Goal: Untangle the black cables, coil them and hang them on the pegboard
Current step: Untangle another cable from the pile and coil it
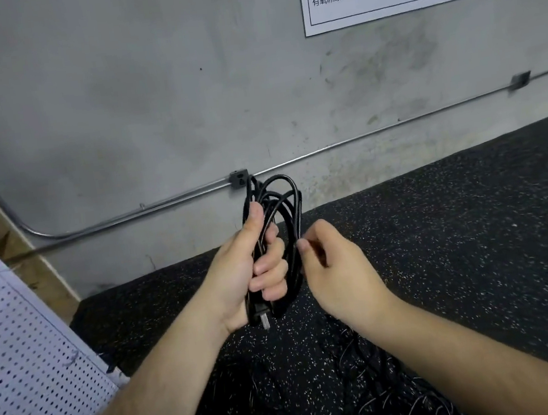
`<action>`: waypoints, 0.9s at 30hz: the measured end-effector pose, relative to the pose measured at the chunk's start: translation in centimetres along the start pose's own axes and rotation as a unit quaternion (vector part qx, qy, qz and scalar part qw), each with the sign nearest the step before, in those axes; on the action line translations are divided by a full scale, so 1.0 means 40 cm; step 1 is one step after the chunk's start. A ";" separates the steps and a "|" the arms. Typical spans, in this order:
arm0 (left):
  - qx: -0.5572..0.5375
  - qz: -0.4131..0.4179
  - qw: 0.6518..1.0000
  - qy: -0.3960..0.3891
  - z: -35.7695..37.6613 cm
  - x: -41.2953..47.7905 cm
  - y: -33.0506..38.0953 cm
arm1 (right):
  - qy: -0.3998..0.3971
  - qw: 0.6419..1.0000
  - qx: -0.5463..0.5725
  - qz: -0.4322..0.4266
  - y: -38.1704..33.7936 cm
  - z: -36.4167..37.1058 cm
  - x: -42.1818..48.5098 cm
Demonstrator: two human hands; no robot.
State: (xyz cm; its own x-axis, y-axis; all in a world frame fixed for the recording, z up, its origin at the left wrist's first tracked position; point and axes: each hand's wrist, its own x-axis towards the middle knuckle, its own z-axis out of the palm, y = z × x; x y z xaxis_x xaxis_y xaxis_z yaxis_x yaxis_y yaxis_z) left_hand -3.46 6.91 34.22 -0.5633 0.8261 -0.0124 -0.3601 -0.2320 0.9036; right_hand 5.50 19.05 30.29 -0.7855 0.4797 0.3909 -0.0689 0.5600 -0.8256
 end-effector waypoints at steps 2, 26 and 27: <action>-0.035 -0.002 0.999 -0.016 -0.004 0.001 0.010 | 0.019 1.000 0.006 0.018 -0.004 -0.004 0.003; 0.188 0.075 0.971 0.129 0.007 0.003 -0.012 | -0.016 0.995 0.101 -0.001 -0.006 -0.015 -0.007; 0.180 0.080 0.972 0.127 0.009 0.003 -0.015 | -0.015 0.994 0.107 -0.005 -0.005 -0.014 -0.004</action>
State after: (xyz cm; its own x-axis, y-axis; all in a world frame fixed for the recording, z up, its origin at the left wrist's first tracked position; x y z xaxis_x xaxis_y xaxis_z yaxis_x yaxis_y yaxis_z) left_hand -3.06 7.34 33.82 -0.7722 0.6306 0.0774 0.0049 -0.1158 0.9933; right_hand 5.98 19.25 30.64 -0.8019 0.4530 0.3895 -0.2036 0.4057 -0.8910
